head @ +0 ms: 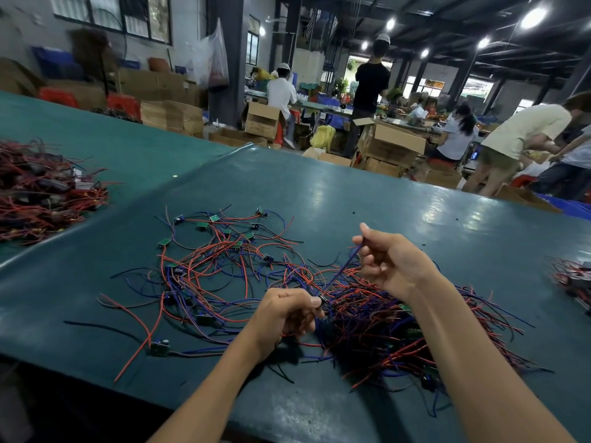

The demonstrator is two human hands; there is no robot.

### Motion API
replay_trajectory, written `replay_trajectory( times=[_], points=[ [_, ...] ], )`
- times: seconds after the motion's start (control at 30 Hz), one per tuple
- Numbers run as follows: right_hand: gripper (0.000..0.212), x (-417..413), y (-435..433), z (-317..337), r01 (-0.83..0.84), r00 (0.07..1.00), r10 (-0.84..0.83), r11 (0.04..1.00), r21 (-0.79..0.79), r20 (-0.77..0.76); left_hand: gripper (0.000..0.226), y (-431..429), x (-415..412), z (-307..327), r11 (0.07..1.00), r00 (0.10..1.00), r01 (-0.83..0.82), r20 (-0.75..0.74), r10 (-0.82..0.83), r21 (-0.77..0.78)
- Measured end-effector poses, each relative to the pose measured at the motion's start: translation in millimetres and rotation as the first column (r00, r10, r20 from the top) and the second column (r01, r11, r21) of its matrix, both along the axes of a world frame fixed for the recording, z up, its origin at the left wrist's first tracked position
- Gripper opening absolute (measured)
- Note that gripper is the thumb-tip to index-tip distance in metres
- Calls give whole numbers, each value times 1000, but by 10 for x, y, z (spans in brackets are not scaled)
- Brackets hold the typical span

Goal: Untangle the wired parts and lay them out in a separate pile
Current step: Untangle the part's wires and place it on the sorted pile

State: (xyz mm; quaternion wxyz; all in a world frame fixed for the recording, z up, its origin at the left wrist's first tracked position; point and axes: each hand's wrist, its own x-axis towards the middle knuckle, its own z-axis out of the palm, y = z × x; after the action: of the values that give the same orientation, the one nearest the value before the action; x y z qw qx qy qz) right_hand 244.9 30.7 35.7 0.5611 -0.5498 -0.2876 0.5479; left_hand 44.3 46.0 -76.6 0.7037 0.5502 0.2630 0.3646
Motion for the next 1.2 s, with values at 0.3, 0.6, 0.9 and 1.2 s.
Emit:
replay_trajectory(
  times=[0.3, 0.6, 0.9, 1.2],
  points=[
    [24, 28, 32, 14, 113, 931, -137, 989, 92, 339, 24, 31, 16, -21, 1000, 999, 10, 31, -10, -9],
    [21, 71, 155, -150, 86, 559, -274, 958, 274, 783, 23, 23, 16, 1, 1000, 1000, 0, 8, 0, 21],
    [42, 97, 239, -218, 125, 511, -304, 952, 280, 804, 34, 12, 19, -6, 1000, 1000, 9, 23, -9, 1],
    [16, 69, 314, -107, 269, 959, -260, 960, 81, -112, 30, 31, 4, 10, 999, 999, 6, 35, -4, -45]
  ],
)
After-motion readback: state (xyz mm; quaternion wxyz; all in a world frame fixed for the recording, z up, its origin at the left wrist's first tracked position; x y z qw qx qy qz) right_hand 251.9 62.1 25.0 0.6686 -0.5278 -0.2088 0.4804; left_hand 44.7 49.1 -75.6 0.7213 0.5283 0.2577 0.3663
